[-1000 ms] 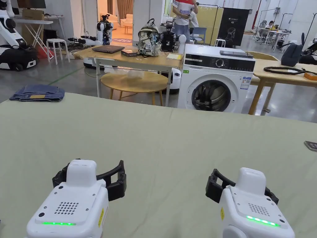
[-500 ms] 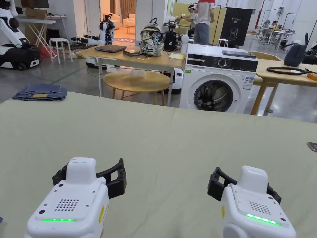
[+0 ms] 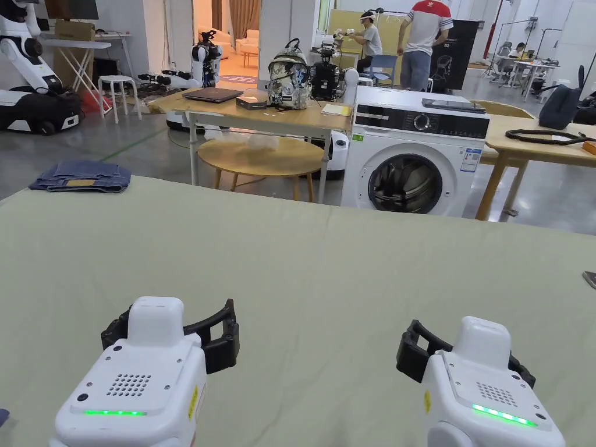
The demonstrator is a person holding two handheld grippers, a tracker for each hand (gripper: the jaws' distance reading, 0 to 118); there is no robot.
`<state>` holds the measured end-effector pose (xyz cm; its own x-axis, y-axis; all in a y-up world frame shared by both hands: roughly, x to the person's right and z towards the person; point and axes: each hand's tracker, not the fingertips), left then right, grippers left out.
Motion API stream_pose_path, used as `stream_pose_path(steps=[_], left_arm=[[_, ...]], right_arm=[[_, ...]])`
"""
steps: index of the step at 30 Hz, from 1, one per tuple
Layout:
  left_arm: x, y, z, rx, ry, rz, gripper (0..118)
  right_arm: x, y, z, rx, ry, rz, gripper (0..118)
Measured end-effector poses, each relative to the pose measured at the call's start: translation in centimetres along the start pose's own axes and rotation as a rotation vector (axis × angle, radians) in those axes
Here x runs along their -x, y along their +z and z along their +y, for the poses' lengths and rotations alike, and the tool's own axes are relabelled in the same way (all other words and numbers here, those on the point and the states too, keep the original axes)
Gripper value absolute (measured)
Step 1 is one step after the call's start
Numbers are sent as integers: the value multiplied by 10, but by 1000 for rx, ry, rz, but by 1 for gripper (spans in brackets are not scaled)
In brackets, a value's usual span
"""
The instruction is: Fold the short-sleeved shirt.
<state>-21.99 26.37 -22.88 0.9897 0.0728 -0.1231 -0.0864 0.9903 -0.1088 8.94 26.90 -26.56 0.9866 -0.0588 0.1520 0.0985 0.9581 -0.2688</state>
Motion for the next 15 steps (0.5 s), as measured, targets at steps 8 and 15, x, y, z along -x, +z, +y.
stream_pose_path(steps=[8, 15], left_arm=[[1, -3, 3, -7, -20, 4, 98], [-1, -4, 2, -2, -42, 0, 98]], right_arm=[[-1, 0, 1, -7, 5, 0, 95], [2, 3, 1, -17, 28, -5, 95]])
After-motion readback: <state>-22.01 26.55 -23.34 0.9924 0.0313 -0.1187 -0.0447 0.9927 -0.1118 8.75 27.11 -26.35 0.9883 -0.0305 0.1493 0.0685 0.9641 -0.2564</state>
